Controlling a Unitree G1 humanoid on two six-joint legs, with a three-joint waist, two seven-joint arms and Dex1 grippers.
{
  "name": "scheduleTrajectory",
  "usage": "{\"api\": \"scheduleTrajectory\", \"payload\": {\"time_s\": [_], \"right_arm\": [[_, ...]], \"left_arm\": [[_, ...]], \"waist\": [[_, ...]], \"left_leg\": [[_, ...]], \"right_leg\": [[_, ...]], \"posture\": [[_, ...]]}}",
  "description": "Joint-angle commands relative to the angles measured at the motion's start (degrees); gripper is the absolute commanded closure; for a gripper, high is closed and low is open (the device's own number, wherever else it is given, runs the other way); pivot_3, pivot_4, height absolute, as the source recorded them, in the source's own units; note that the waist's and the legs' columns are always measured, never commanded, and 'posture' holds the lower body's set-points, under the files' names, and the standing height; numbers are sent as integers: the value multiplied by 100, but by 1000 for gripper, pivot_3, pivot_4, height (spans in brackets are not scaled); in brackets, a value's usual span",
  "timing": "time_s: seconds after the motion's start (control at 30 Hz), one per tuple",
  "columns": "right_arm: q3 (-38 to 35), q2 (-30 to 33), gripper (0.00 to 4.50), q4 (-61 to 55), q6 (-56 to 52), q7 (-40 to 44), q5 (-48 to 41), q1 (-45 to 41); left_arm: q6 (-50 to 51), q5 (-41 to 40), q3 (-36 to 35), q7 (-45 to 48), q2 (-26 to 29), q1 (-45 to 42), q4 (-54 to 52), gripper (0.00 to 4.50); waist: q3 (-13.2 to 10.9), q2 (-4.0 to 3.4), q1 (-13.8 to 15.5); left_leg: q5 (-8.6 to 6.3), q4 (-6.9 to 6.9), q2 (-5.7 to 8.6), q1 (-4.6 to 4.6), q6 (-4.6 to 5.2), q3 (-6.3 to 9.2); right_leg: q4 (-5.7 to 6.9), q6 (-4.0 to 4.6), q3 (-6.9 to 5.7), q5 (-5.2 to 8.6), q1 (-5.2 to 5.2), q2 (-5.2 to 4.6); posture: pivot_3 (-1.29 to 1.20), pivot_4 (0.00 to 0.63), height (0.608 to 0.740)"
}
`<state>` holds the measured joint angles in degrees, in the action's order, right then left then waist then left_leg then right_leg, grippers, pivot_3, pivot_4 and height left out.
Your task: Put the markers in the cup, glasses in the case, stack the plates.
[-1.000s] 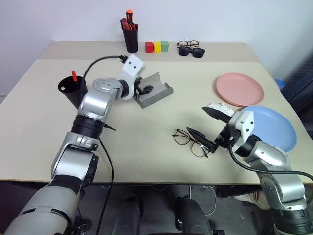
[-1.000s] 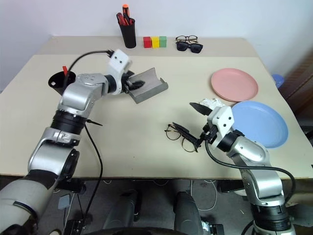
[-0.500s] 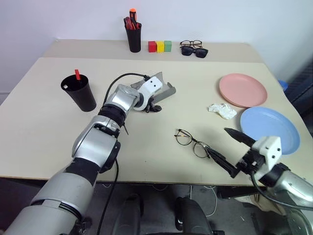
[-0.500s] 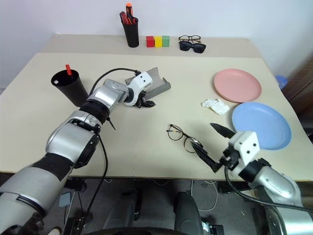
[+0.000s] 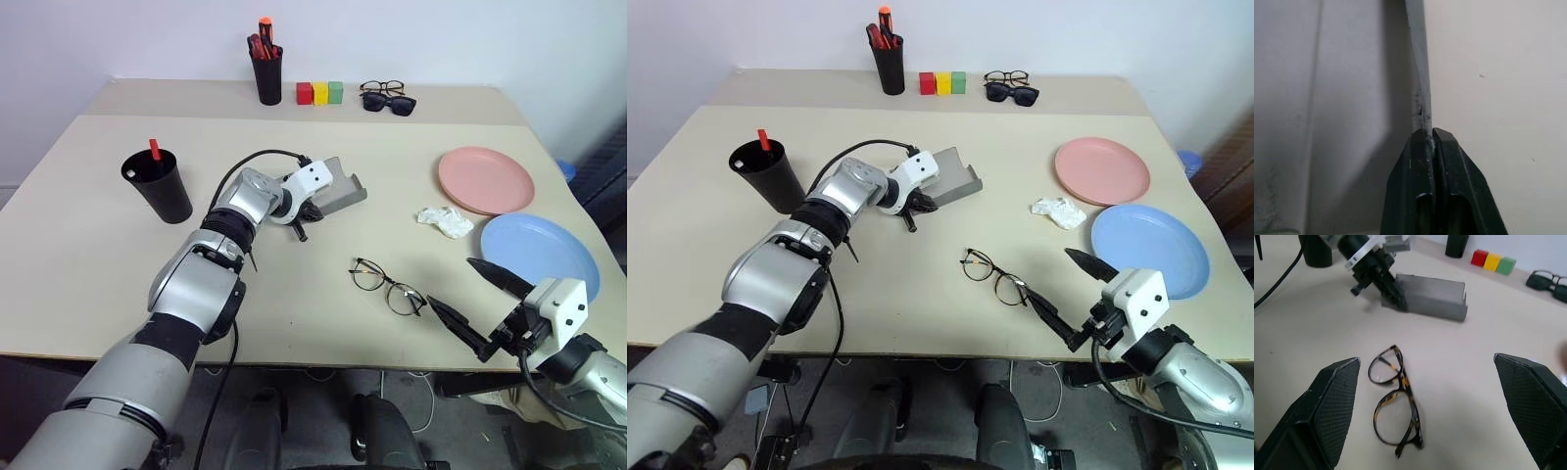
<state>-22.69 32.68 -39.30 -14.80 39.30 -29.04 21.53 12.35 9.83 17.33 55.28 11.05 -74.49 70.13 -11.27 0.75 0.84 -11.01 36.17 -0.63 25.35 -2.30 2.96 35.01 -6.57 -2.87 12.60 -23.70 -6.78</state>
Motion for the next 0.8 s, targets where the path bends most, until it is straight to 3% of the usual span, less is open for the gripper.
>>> {"api": "scheduleTrajectory", "payload": {"time_s": [0.03, 0.2, 0.37, 0.57, 0.67, 0.8], "right_arm": [[-8, 59, 0, -93, 25, -4, -45, -59], [97, 84, 0, -57, 34, 56, -46, -121], [219, 45, 0, -15, 59, 70, -8, -78], [378, 36, 0, 113, 76, 58, 13, -184], [467, 47, 0, 191, 79, 66, 25, -312], [554, 54, 0, 318, 110, 86, 63, -482]], "left_arm": [[-277, 128, 82, 428, 170, 75, -332, 4467], [-500, 189, 294, 1470, 834, 706, -1495, 4467], [93, -92, 326, 2522, 1906, 1953, -4054, 4467], [815, -481, 288, 3062, 2887, 3129, -6408, 4467], [1123, -558, 364, 3039, 3019, 3376, -7014, 4467], [1589, -489, 595, 2716, 2722, 3343, -7318, 4467]], "waist": [[0, 0, -3], [0, -1, -29], [3, -7, -33], [6, -10, -3], [7, -13, 1], [7, -13, 6]], "left_leg": [[0, 0, 0, 0, 0, 0], [0, -2, -2, -2, 0, 0], [0, -6, -8, -6, 0, 0], [0, 1, -7, -5, 0, 0], [0, 1, -7, -5, 0, 0], [0, 4, -6, -4, 0, 0]], "right_leg": [[0, 0, 0, 0, 0, 0], [3, 19, 1, -11, 0, 0], [6, 27, 2, -12, 0, 1], [5, 30, 4, -10, 4, -1], [3, 31, 4, -10, 4, -1], [2, 27, 4, -8, 6, -1]], "posture": [[0, 150, 740], [0, 150, 740], [0, 150, 740], [0, 150, 740], [0, 150, 740], [0, 150, 740]]}}
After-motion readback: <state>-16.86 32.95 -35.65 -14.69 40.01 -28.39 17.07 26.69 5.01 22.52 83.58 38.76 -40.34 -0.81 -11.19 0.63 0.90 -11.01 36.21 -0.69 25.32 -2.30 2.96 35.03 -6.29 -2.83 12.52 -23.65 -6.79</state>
